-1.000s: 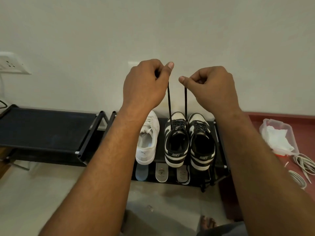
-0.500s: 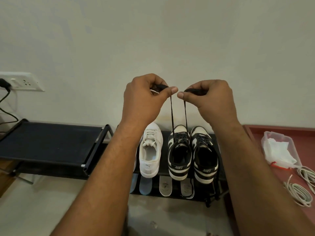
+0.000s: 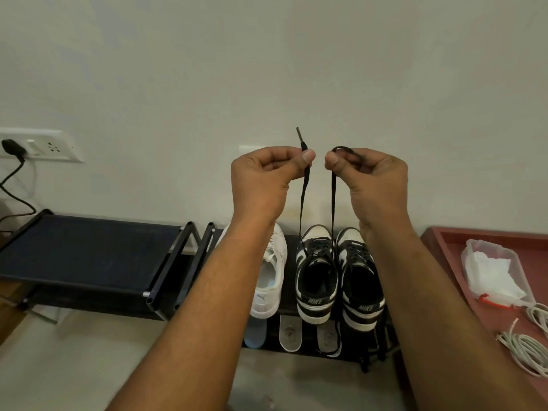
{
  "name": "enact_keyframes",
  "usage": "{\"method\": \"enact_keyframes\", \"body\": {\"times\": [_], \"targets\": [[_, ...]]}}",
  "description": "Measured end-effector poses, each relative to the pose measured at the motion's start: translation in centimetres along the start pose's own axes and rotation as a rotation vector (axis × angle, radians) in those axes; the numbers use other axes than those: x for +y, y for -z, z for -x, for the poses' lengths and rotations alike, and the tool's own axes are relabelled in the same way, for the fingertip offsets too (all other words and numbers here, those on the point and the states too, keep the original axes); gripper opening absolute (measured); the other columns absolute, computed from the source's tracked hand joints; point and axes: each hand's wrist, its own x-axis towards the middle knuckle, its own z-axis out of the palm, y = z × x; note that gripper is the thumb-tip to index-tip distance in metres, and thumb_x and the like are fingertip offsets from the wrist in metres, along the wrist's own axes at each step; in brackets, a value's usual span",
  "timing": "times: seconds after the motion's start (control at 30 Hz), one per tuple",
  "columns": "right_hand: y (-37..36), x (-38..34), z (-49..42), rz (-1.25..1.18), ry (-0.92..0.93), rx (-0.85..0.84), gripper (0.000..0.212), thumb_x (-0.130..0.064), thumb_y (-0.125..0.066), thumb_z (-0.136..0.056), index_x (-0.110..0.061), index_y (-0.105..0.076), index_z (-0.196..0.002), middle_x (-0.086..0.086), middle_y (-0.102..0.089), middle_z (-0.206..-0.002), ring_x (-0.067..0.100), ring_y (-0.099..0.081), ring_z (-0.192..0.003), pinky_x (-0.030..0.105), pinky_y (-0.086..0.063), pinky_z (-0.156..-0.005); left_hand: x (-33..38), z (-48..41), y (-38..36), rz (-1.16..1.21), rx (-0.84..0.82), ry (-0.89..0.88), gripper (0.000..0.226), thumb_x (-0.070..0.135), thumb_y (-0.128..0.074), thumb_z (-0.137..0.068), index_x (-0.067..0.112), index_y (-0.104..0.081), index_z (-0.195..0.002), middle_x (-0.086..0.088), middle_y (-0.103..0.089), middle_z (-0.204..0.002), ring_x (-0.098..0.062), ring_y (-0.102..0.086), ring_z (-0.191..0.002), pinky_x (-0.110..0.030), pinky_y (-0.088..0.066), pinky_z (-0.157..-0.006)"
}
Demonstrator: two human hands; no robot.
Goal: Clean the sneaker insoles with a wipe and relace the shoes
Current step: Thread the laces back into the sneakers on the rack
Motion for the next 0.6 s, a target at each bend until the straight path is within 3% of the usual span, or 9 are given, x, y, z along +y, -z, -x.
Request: {"method": "enact_keyframes", "body": {"times": [0.1, 0.27, 0.47, 0.6], "targets": [[-0.4, 0.2, 0.2, 0.030, 0.075, -0.044, 0.013, -0.014, -0.086, -0.085, -0.011, -0.081, -0.096, 0.005, -0.081, -0.089, 0.021, -0.077, -0.092, 0.034, -0.060, -0.091, -0.6, 0.0, -0.5, -0.038, -0.014, -0.074, 0.010, 0.016, -0.085, -0.090, 0.010, -0.081, -0.096, -0.005, -0.082, -0.088, -0.011, -0.078, -0.082, -0.013, -0.053, -0.068], [-1.0, 0.2, 0.5, 0.076, 0.151, -0.111, 0.012, -0.013, -0.077, -0.094, -0.016, -0.080, -0.104, 0.000, -0.081, -0.095, 0.017, -0.077, -0.098, 0.031, -0.059, -0.092, -1.0, 0.0, -1.3, -0.062, -0.009, -0.182, 0.009, 0.018, -0.082, -0.094, 0.011, -0.080, -0.099, -0.002, -0.081, -0.094, -0.015, -0.077, -0.093, -0.029, -0.061, -0.088], [-1.0, 0.1, 0.3, 0.117, 0.166, -0.109, 0.017, -0.012, -0.067, -0.101, -0.017, -0.079, -0.112, -0.004, -0.080, -0.101, 0.012, -0.074, -0.102, 0.032, -0.059, -0.096, -1.1, 0.0, -1.7, -0.068, -0.024, -0.229, 0.007, 0.015, -0.081, -0.095, 0.010, -0.078, -0.099, -0.004, -0.080, -0.096, -0.021, -0.076, -0.097, -0.039, -0.061, -0.094], [-0.9, 0.3, 0.3, 0.109, 0.166, -0.113, 0.018, -0.013, -0.068, -0.101, -0.010, -0.079, -0.115, 0.001, -0.081, -0.101, 0.018, -0.075, -0.103, 0.039, -0.059, -0.098, -1.3, -0.1, -1.8, -0.065, -0.018, -0.232, 0.006, 0.015, -0.081, -0.094, 0.011, -0.079, -0.098, 0.000, -0.079, -0.092, -0.012, -0.074, -0.091, -0.034, -0.060, -0.090]]}}
